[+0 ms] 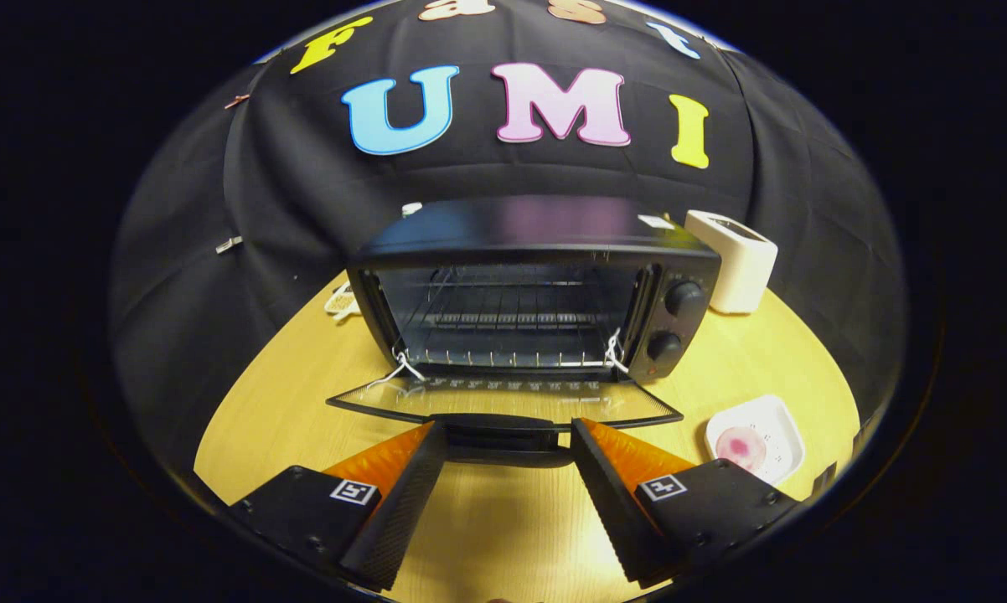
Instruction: Open the toaster oven, put the food inside, and close the toaster oven door.
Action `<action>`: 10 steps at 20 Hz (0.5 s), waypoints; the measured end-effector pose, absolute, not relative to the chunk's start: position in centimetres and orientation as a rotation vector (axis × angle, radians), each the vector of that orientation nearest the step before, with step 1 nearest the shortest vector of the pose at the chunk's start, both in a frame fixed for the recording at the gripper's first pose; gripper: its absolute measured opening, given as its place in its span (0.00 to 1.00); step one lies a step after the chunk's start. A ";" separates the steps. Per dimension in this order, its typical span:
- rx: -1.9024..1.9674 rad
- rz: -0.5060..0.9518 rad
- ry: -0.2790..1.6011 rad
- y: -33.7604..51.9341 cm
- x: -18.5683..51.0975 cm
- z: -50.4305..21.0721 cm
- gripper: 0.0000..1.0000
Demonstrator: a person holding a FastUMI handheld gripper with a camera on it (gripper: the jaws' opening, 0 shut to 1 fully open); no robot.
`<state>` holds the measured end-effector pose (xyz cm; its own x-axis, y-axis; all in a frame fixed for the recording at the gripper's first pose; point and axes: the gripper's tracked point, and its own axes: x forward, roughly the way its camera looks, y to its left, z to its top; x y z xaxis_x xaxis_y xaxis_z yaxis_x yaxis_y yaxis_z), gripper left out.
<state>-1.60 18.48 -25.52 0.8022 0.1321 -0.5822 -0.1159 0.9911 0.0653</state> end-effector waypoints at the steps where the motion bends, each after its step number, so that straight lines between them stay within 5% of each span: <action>1: 0.023 0.147 0.656 18.5 -2.4 -26.7 0.97; 10: -0.061 0.303 0.645 13.8 -4.2 -24.8 0.99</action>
<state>-4.20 13.77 -24.78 0.7569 0.2594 -0.5999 -0.2970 0.9541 0.0377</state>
